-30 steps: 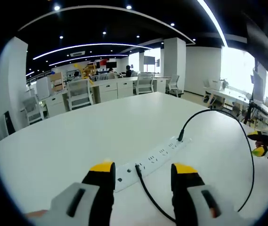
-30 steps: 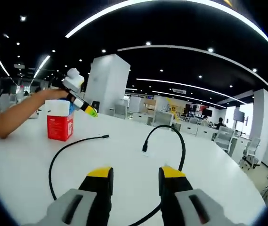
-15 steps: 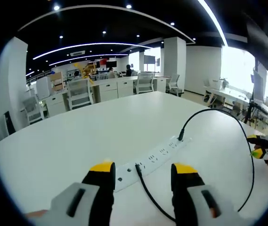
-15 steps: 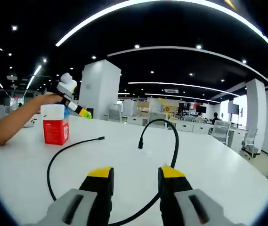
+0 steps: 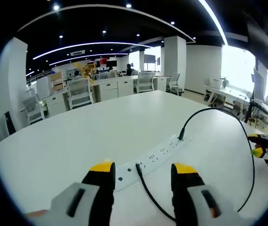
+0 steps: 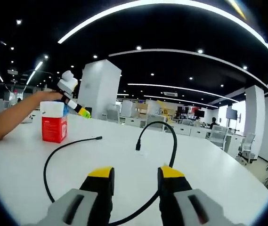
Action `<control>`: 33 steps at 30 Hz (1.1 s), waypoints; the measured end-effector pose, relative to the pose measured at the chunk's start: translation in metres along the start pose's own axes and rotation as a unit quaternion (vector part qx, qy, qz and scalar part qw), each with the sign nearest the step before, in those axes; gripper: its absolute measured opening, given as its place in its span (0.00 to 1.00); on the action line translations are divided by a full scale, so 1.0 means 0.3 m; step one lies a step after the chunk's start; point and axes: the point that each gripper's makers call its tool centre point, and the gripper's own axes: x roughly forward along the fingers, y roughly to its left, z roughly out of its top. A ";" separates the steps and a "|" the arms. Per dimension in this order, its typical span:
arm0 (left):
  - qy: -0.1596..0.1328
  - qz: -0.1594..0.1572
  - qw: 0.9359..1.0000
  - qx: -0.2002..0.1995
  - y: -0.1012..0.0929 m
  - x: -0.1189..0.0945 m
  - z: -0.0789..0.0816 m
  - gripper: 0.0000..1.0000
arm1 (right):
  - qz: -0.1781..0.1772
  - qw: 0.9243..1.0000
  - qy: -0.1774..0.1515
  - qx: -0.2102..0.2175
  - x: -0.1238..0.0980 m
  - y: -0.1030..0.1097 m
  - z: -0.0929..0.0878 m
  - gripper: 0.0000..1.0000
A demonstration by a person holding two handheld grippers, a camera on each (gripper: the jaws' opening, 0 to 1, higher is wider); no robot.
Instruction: Find the data cable on the table. Grasp the USB connector end of the cable and insert it into the USB port on the table
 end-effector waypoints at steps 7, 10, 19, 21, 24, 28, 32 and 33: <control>0.000 0.000 1.000 0.000 -0.002 -0.001 -0.001 0.47 | -0.003 1.000 0.001 0.004 -0.009 0.001 0.006 0.42; -0.002 0.000 1.000 0.000 -0.002 -0.001 0.000 0.47 | -0.002 1.000 0.005 -0.001 -0.009 0.009 0.001 0.42; -0.001 0.000 1.000 0.000 -0.002 0.001 -0.001 0.47 | 0.006 1.000 -0.002 0.008 -0.015 0.036 0.011 0.41; -0.002 0.000 1.000 -0.001 -0.002 0.001 0.000 0.47 | 0.006 1.000 0.011 0.000 -0.020 0.042 -0.001 0.41; -0.002 0.000 1.000 -0.001 -0.003 0.000 -0.001 0.47 | 0.007 1.000 0.014 0.007 -0.049 0.056 0.028 0.41; -0.002 0.000 1.000 -0.001 -0.004 -0.002 -0.002 0.47 | 0.005 1.000 0.007 0.018 -0.103 0.072 0.077 0.42; 0.000 0.000 1.000 0.000 -0.004 -0.002 -0.004 0.47 | -0.004 1.000 0.012 0.022 -0.174 0.098 0.073 0.42; 0.000 0.000 1.000 0.000 -0.004 -0.002 -0.004 0.47 | -0.006 1.000 0.011 0.024 -0.184 0.101 0.074 0.42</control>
